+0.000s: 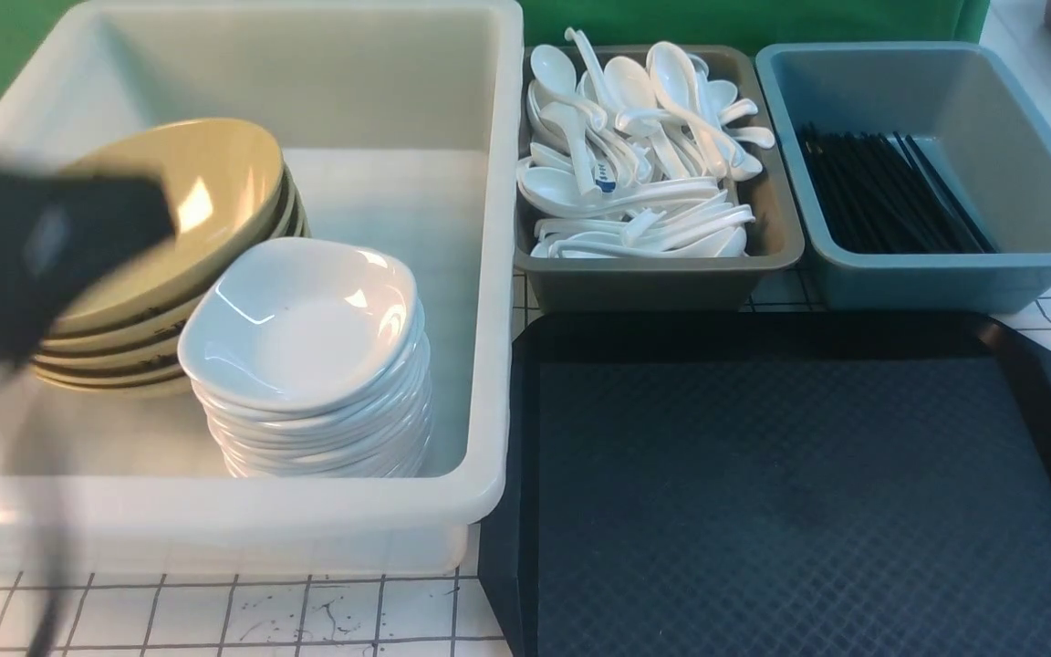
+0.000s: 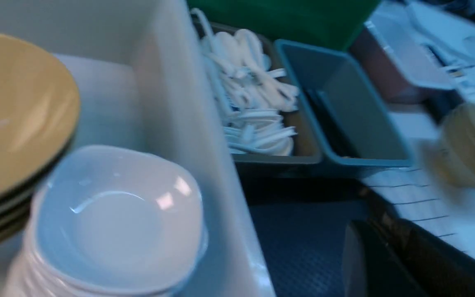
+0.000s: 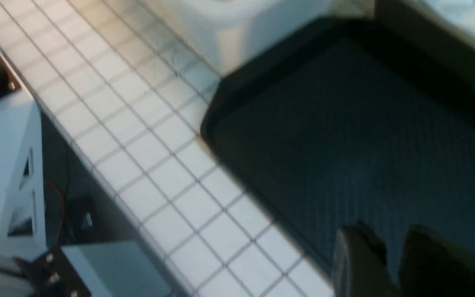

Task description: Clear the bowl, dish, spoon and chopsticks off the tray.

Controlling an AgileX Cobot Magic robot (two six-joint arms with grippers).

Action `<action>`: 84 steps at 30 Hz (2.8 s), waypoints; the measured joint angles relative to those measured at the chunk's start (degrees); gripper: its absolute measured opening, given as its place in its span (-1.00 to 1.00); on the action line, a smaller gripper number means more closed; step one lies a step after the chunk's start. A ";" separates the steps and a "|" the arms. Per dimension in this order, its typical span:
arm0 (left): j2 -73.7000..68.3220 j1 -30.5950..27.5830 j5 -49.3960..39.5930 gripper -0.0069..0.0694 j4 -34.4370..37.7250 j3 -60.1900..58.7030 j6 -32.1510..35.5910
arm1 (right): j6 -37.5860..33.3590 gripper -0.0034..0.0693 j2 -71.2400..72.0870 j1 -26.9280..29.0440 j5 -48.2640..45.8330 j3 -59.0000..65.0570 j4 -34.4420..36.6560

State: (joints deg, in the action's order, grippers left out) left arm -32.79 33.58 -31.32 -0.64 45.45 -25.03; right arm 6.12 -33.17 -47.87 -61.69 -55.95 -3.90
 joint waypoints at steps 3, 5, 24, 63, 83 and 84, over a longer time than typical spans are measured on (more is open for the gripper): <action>10.63 0.00 9.49 -0.82 3.62 -12.47 0.25 | 1.94 -0.46 0.00 0.00 -2.20 0.07 -1.30; 13.19 0.00 11.81 -0.82 4.53 -16.31 0.25 | 2.48 -0.50 0.00 0.00 -2.37 0.25 -1.60; 18.39 0.00 14.12 -0.82 6.79 -30.20 0.32 | 10.27 -0.84 0.00 0.00 -5.42 4.20 -2.21; 18.39 0.00 -0.54 -0.82 6.94 -32.30 0.34 | -2.94 -0.84 33.74 43.42 46.20 56.51 -4.51; 18.39 0.00 -0.54 -0.82 6.94 -32.30 0.34 | 1.54 -0.84 33.74 43.42 46.15 56.51 -4.10; 18.39 0.00 -0.54 -0.82 6.94 -32.30 0.34 | 1.54 -0.84 33.74 43.42 46.15 56.51 -4.10</action>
State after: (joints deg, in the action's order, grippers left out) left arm -14.40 33.58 -31.86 6.29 13.15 -24.69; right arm 7.65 0.57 -4.45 -15.55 0.56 -7.99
